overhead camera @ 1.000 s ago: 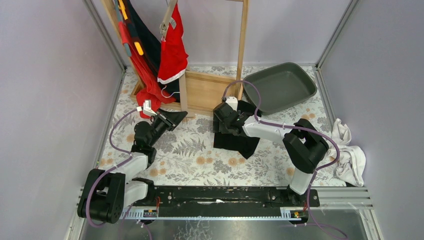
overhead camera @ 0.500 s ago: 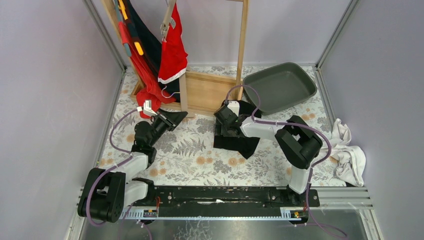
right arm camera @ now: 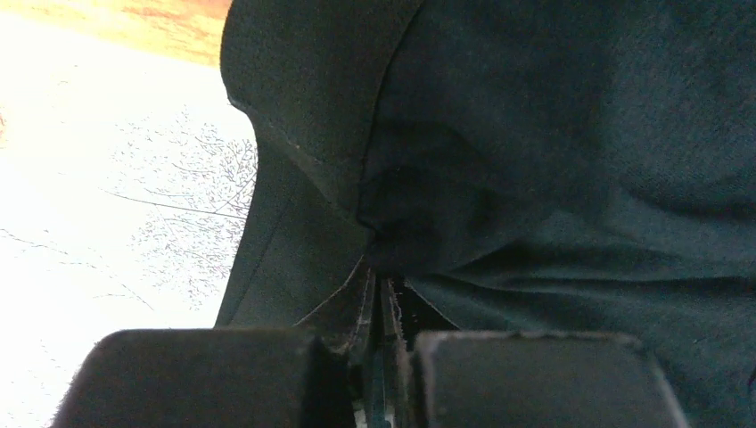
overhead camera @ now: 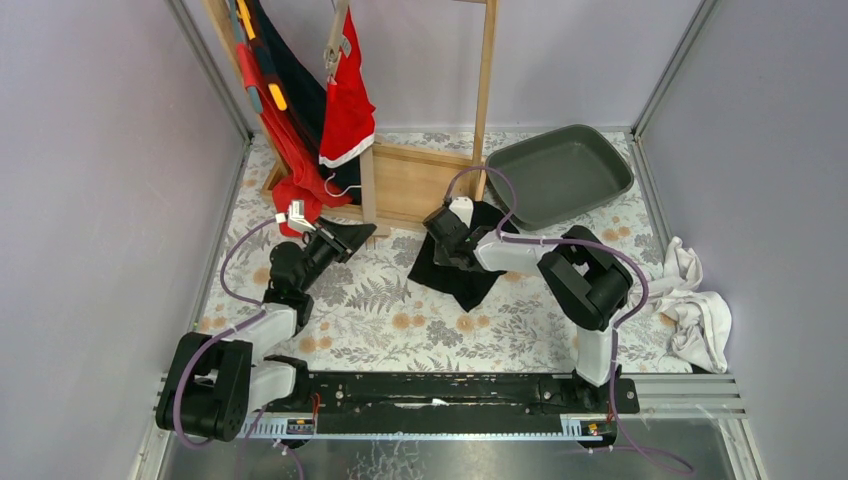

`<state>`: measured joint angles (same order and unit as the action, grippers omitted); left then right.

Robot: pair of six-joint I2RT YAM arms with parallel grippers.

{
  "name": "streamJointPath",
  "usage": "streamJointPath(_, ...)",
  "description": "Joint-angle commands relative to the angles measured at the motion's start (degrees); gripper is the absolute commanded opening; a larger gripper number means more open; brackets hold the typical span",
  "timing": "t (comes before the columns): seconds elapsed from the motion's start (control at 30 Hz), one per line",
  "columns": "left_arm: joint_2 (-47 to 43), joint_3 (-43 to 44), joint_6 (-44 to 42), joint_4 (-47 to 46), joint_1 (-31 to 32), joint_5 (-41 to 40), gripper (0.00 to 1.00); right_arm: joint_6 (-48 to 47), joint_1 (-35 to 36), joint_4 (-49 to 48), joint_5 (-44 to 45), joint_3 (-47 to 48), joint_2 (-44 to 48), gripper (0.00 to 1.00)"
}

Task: Clip the underwear to the hanger
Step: Adjust the underwear at the center of the board.

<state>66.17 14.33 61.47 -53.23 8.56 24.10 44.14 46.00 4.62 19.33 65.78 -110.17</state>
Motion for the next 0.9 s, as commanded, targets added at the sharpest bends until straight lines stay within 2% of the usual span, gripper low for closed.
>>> streamJointPath(0.0, 0.58, 0.1, -0.73, -4.95, -0.3, 0.96, 0.0, 0.63, -0.12, 0.65, -1.84, -1.33, -3.17, 0.01)
streamJointPath(0.1, 0.92, 0.09, -1.04, -4.87, -0.21, 0.96, 0.0, 0.02, -0.12, -3.01, -1.76, -4.3, -0.53, 0.0)
streamJointPath(0.23, 2.15, -0.52, -1.12, -6.13, -0.29, 1.31, 0.0, -1.91, -0.91, -17.66, -4.4, -15.4, 9.01, 0.0)
streamJointPath(0.4, 7.01, -2.18, 1.81, -15.34, -0.22, 4.91, 0.0, -5.14, -4.56, -33.45, -10.73, -27.34, 20.55, 0.0)
streamJointPath(0.6, 21.62, -3.04, 10.92, -37.8, 0.6, 11.43, 0.0, -9.17, -8.23, -42.46, -17.91, -31.73, 25.17, 0.0)
streamJointPath(0.67, 24.15, -1.97, 10.84, -38.7, 1.15, 12.34, 0.0, -8.47, -9.3, -46.28, -20.31, -33.12, 25.66, 0.0)
streamJointPath(0.87, 23.08, -1.65, 8.56, -36.71, 1.94, 9.57, 0.0, -6.77, -11.53, -52.33, -26.2, -32.15, 24.82, 0.0)
